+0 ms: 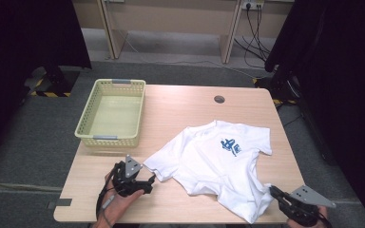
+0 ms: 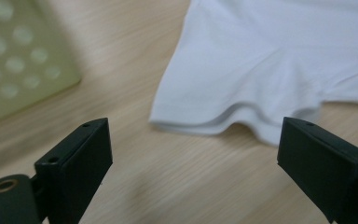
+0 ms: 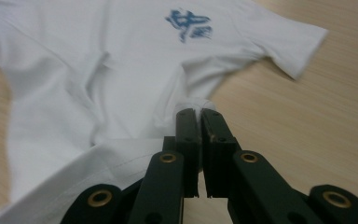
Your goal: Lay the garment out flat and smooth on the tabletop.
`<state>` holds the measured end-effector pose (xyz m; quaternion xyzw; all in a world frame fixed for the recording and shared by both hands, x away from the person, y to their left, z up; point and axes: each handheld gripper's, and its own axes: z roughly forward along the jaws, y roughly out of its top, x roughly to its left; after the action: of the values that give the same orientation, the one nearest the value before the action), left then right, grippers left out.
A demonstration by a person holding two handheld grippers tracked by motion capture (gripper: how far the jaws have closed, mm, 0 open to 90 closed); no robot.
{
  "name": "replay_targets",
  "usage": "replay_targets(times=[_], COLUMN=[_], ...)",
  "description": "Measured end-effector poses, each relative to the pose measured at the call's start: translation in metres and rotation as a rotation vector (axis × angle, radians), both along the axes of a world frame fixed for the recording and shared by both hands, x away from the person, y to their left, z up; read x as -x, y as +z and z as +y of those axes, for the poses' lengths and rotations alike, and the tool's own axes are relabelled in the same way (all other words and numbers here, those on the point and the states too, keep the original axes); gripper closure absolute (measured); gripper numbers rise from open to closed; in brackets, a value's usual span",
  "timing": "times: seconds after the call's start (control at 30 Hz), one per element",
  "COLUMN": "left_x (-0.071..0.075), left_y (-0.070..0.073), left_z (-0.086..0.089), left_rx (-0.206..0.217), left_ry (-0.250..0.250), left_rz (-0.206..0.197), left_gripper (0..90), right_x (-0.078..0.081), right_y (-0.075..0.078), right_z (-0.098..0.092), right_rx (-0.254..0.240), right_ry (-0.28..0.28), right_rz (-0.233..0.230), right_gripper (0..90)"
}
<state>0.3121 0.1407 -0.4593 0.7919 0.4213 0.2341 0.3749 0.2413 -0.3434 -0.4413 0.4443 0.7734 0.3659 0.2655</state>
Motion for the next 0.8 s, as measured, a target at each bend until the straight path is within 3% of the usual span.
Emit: replay_targets(times=[0.1,0.17,0.23,0.37,0.43,0.47,0.57,0.67,0.8], left_x=[-0.007,-0.013,-0.02,-0.027,-0.028,-0.028,-0.03,-0.034,-0.042], left_y=[0.005,0.001,-0.004,-0.014,-0.019,-0.02,-0.021,-0.025,-0.025], left_z=[-0.022,-0.035,-0.043,-0.051,-0.052,-0.052,-0.048,-0.04,-0.031], left_rx=[0.032,0.013,-0.012,-0.004,-0.034,-0.029,-0.02,0.004,0.01], left_ry=[-0.067,-0.093,-0.105,-0.104,-0.113,-0.109,-0.098,-0.095,-0.088], left_rz=[0.036,0.057,0.085,0.138,0.151,0.144,0.133,0.102,0.098], left_gripper=[9.6,9.8,10.0,10.1,10.2,9.3,9.3,9.2,9.5], right_x=[0.009,0.015,0.02,0.023,0.016,0.011,-0.006,-0.023,-0.037], right_y=[-0.007,-0.011,-0.011,-0.001,0.005,0.006,0.002,-0.005,-0.015], right_z=[-0.013,-0.019,-0.024,-0.03,-0.024,-0.018,0.0,0.015,0.027], right_rx=[0.004,0.021,0.017,-0.041,-0.07,-0.072,-0.033,-0.002,0.009], right_ry=[-0.049,-0.086,-0.112,-0.153,-0.122,-0.1,-0.021,0.02,0.069], right_rz=[0.015,0.025,0.029,-0.015,-0.036,-0.029,0.011,0.037,0.071], right_gripper=[83.5,80.6,77.2,62.5,58.9,56.8,53.7,52.6,52.6])
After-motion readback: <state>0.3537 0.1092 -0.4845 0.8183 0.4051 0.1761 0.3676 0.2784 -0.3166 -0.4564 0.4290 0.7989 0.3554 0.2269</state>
